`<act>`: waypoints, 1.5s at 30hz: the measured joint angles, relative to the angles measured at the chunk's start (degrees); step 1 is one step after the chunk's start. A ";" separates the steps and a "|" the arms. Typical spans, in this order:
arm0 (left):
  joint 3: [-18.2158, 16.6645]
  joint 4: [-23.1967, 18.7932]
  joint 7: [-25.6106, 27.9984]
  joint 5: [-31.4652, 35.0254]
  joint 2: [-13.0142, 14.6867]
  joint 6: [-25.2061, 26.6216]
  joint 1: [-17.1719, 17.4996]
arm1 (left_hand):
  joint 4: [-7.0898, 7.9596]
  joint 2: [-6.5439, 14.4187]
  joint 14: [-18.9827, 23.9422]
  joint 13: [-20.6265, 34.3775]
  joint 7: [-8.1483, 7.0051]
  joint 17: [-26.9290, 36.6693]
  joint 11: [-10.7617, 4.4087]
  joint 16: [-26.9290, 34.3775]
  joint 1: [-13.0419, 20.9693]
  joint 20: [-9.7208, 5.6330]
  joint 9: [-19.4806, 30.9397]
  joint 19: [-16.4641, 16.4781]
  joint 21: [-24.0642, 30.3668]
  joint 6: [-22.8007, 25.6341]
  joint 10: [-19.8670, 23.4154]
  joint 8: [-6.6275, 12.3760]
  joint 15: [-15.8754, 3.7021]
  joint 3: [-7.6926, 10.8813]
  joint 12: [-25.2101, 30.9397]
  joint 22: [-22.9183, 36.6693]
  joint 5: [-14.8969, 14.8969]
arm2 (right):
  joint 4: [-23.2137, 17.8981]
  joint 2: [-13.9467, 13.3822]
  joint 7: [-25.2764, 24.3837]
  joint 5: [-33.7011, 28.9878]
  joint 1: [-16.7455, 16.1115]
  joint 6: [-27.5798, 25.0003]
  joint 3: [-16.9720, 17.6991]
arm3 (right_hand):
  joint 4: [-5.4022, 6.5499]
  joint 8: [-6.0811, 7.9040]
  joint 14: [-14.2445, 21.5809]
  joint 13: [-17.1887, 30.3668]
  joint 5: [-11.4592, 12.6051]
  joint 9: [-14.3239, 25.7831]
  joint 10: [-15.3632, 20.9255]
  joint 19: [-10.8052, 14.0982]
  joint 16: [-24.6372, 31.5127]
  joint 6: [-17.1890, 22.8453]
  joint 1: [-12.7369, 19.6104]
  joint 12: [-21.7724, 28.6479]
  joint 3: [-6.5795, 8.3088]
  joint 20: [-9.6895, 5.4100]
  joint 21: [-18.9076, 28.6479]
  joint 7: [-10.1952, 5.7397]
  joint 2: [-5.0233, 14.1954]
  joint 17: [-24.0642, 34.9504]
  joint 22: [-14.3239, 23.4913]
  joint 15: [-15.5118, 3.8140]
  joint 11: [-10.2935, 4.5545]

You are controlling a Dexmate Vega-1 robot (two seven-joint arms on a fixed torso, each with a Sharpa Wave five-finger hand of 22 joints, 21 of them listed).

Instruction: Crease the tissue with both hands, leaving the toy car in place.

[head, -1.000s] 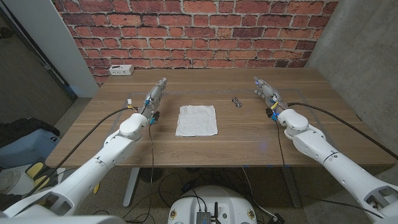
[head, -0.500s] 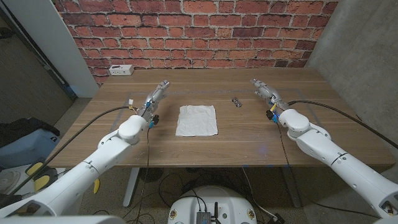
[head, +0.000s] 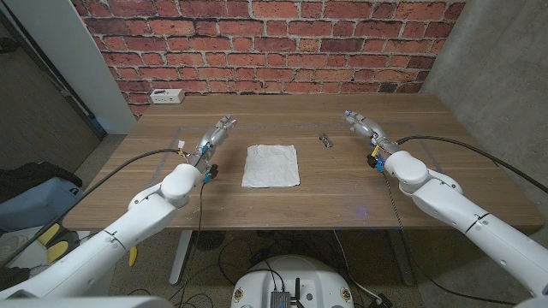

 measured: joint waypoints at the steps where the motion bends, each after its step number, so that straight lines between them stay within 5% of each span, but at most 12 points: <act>1: -0.11 -0.63 0.24 0.26 0.25 0.41 0.44 | 0.00 0.00 0.00 0.00 0.20 0.00 -0.10 0.00 0.00 0.00 0.00 0.00 0.00 0.20 0.10 0.00 0.00 0.00 0.00 0.00 0.00 | -0.46 -0.22 -0.18 -0.45 -0.16 -0.47 0.00 | -0.15 0.00 0.00 0.00 -0.15 0.00 0.10 0.00 0.00 -0.01 0.00 0.00 0.15 0.00 0.00 0.01 0.00 0.00 0.00 0.00 -0.04; 45: -4.00 -16.84 5.81 6.55 7.06 14.45 12.80 | -1.03 0.45 0.00 0.23 1.01 0.00 -0.61 0.00 1.06 0.61 0.00 -0.62 -1.75 3.05 1.20 0.22 -0.01 1.03 0.00 -0.02 -0.30 | -19.39 -7.72 -2.56 -15.60 -4.64 -20.60 -3.41 | -1.65 0.40 2.15 -0.01 -0.64 0.27 2.96 1.94 0.44 2.96 2.27 0.43 1.65 0.10 0.00 -0.30 0.44 -0.01 -0.01 -1.55 -0.45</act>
